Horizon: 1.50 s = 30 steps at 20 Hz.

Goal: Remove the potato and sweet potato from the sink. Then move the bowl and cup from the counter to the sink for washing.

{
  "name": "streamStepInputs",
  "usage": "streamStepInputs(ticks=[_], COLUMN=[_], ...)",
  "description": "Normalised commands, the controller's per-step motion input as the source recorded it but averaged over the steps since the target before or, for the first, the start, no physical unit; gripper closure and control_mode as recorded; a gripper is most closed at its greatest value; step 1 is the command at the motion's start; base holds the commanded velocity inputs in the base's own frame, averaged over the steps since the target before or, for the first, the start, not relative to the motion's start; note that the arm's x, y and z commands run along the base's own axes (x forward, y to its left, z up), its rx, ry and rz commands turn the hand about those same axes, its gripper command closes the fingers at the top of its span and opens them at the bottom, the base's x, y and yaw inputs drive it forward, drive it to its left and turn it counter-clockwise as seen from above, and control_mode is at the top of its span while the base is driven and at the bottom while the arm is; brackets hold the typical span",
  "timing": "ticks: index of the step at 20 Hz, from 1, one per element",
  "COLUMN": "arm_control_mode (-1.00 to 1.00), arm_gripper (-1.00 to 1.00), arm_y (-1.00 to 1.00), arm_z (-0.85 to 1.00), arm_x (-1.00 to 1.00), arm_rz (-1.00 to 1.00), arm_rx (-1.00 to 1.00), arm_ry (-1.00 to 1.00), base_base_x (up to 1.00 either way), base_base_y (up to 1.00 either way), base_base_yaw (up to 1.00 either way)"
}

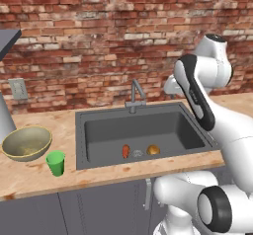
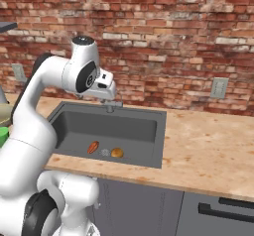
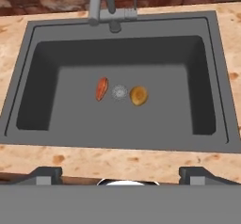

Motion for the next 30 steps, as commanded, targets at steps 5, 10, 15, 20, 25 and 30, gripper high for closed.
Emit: streamStepInputs(ticks=[5, 10, 15, 20, 25, 30], arm_control_mode=[-1.0, -1.0, -1.0, -1.0, -1.0, -1.0], arm_gripper=[-1.0, -1.0, -1.0, -1.0, -1.0, -1.0], arm_y=[-0.13, -0.12, -0.14, -0.13, -0.1, -0.07], arm_z=[-0.1, -0.11, -0.12, -0.13, -0.16, -0.16], arm_x=[0.0, 0.0, 0.0, 0.0, 0.0, 0.0], arm_rz=[0.0, 0.0, 0.04, 0.03, 0.07, 0.09], arm_rx=[-0.03, -0.06, -0.03, 0.0, 0.0, 0.0], arm_ry=[0.0, 0.0, 0.06, 0.04, 0.0, 0.0], base_base_x=[0.0, 0.0, 0.0, 0.0, 0.0, 0.0], base_base_y=[0.0, 0.0, 0.0, 0.0, 0.0, 0.0], base_base_yaw=[0.0, 0.0, 0.0, 0.0, 0.0, 0.0])
